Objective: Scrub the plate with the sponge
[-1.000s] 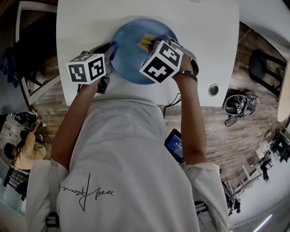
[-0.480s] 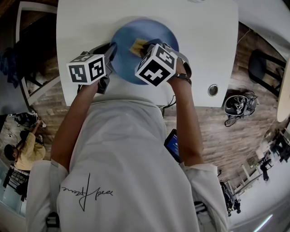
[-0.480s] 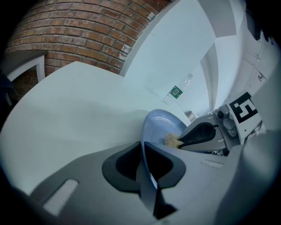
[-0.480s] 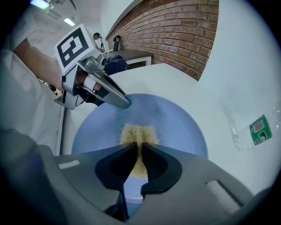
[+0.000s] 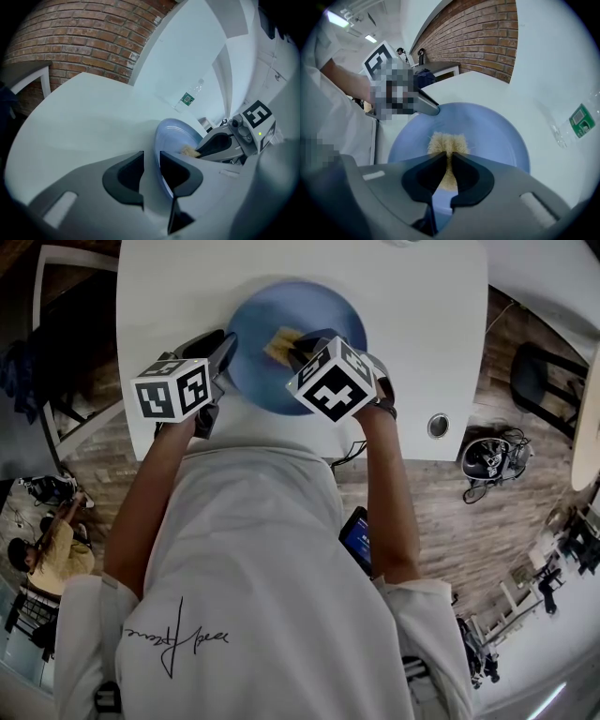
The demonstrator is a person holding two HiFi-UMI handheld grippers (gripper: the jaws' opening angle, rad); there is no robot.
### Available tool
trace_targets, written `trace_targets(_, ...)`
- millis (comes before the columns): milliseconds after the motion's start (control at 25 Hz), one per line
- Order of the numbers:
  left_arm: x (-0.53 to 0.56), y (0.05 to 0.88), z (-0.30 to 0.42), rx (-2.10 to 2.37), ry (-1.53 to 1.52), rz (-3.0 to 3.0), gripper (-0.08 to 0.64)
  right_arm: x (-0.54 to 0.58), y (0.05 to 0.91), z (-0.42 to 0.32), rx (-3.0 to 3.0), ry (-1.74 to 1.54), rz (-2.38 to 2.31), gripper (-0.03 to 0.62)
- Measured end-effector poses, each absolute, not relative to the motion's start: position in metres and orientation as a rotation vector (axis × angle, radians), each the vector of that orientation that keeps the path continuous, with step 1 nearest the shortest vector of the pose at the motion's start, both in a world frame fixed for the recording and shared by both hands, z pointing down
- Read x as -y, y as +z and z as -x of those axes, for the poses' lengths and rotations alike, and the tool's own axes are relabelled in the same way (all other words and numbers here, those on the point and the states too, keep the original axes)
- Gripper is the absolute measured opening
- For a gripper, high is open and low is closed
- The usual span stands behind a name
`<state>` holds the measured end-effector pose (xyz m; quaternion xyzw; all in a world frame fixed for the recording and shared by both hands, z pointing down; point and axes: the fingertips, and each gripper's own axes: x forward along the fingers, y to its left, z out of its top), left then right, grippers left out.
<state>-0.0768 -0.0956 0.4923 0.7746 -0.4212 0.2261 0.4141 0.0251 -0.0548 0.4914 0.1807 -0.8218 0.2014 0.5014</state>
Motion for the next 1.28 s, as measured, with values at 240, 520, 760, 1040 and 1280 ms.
trace_targets(240, 0.086, 0.486, 0.086, 1.081, 0.551, -1.949, 0.158, 0.045, 0.484, -0.03, 2.013, 0.496, -0.468, 0.044)
trace_targets(520, 0.077, 0.48, 0.101, 1.116, 0.52, -1.945, 0.169, 0.034, 0.478, -0.039, 2.051, 0.555, -0.518, 0.043)
trace_targets(760, 0.067, 0.462, 0.108, 1.136, 0.472, -1.972, 0.156, 0.026, 0.464, -0.048, 2.076, 0.554, -0.563, 0.043)
trace_targets(1040, 0.053, 0.433, 0.108, 1.109, 0.352, -2.007, 0.142, 0.019, 0.437, -0.05, 2.127, 0.517, -0.654, 0.041)
trace_targets(1280, 0.046, 0.398, 0.091, 1.054, 0.294, -2.103, 0.129, 0.002, 0.417, -0.046, 2.196, 0.556, -0.719, 0.041)
